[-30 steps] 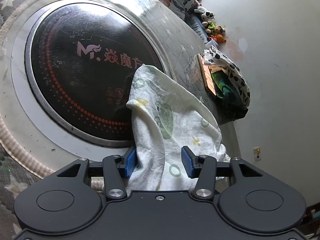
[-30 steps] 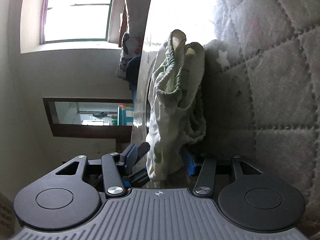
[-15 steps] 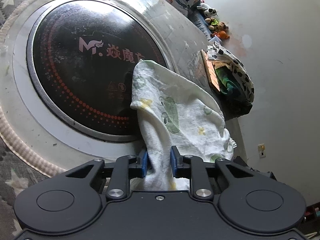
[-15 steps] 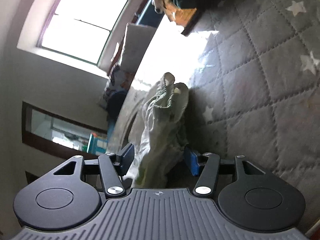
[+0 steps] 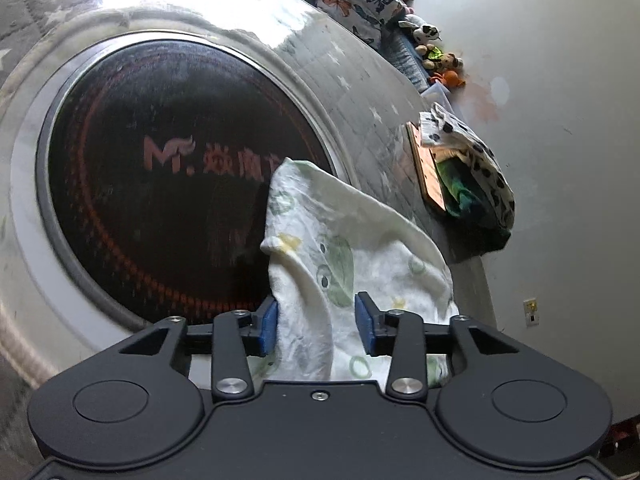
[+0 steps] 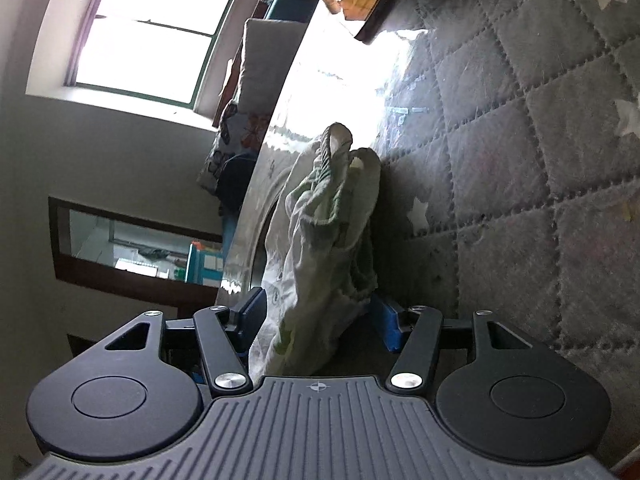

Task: Fold clothes

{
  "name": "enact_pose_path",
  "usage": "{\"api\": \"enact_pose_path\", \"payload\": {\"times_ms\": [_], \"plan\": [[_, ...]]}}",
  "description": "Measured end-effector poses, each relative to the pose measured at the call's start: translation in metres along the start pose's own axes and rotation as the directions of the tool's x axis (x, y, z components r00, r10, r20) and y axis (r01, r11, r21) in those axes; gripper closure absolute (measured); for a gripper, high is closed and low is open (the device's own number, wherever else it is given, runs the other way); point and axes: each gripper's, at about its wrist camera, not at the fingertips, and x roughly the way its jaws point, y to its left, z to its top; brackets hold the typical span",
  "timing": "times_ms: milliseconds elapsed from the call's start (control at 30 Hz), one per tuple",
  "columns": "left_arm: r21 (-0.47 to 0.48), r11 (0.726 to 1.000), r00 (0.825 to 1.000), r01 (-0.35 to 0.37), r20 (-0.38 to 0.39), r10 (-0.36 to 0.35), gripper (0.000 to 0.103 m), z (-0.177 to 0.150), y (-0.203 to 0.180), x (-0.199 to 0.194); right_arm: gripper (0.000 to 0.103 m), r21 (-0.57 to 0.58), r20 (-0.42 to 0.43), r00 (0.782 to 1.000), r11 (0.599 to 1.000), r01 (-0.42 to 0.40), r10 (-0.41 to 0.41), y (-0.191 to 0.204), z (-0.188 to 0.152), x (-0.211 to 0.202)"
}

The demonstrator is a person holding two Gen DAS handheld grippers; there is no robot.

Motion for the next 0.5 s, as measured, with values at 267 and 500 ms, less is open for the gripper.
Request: {"api": "enact_pose_path", "payload": {"times_ms": [267,500], "plan": [[-0.017,1.000,1.000,-0.001,-0.010,0.001,0.052,0.002,0.001,0.008,0.043,0.017,-0.020,1.000,1.000,0.017,-0.017,0.005,-0.003,0.004],[0.015,0.999,0.999,-0.039,0.013,0.039,0.052,-0.014,-0.003,-0.006,0.043,0.050,-0.056,0.998,0.999,-0.008,0.011,0.005,-0.014,0.003]]}}
